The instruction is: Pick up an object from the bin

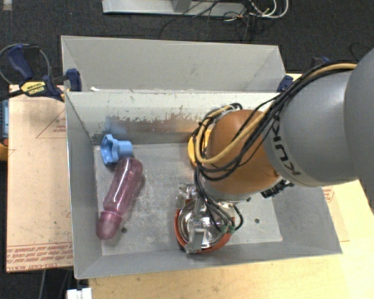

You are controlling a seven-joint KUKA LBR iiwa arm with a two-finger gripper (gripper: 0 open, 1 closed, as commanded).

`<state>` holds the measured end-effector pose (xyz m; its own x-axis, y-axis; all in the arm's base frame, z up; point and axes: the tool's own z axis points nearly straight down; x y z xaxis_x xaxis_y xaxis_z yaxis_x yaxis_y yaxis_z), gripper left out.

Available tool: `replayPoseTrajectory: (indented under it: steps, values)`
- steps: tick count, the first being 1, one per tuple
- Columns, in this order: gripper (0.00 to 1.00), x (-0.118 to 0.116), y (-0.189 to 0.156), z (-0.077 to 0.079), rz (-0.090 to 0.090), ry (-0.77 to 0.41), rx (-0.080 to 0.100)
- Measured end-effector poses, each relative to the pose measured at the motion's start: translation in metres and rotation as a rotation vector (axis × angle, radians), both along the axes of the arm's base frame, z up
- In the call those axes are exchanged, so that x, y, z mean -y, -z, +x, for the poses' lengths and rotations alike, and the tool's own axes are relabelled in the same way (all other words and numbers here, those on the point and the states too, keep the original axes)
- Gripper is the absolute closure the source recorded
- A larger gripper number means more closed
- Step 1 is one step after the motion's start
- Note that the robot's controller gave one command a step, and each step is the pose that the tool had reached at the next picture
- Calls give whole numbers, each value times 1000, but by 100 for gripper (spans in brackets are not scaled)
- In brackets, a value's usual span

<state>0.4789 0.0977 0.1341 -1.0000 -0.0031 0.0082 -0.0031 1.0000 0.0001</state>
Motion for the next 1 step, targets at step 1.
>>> replayPoseTrajectory:
  steps: [1]
  values:
    - [0,1,-4,2,1,4,7]
